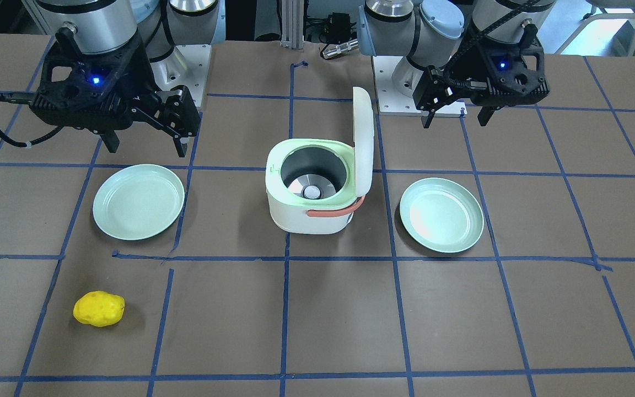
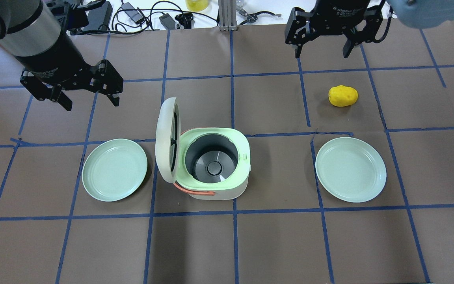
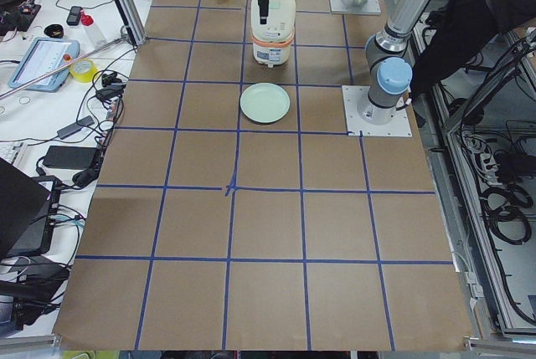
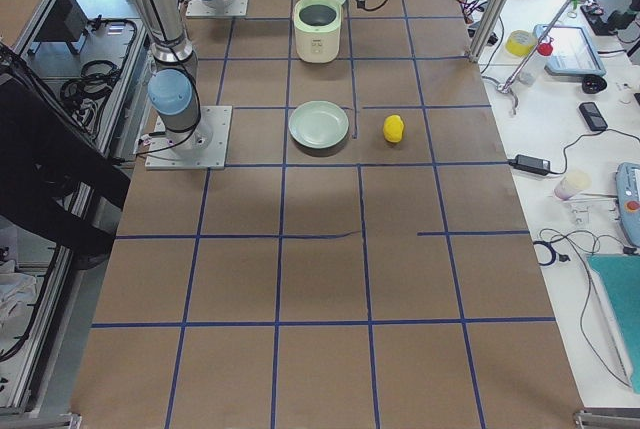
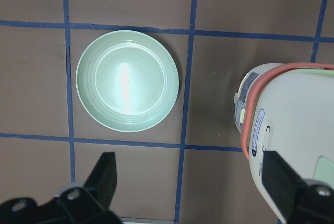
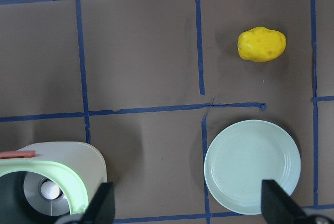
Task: Press rice cooker button
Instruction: 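Lift the right gripper away as the lid springs open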
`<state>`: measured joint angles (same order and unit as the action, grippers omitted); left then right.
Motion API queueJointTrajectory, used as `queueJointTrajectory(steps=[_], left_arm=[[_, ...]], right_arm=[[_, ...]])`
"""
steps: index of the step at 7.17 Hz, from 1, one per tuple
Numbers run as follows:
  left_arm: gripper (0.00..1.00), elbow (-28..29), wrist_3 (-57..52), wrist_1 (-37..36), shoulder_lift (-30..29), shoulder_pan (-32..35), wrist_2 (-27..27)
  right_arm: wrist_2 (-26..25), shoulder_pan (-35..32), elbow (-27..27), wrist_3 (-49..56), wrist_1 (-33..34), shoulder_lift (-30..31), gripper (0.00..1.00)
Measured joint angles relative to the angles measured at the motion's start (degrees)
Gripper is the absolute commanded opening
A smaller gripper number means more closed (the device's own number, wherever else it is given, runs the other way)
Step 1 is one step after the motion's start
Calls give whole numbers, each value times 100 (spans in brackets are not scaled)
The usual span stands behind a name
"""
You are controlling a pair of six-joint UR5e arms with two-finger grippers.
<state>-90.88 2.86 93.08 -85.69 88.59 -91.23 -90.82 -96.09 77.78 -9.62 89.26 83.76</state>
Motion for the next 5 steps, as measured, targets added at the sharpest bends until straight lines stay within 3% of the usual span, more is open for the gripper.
queueJointTrajectory(steps=[5], left_arm=[[100, 0, -4, 0, 0, 0, 0]], right_arm=[[35, 52, 33, 10, 121, 17, 100]])
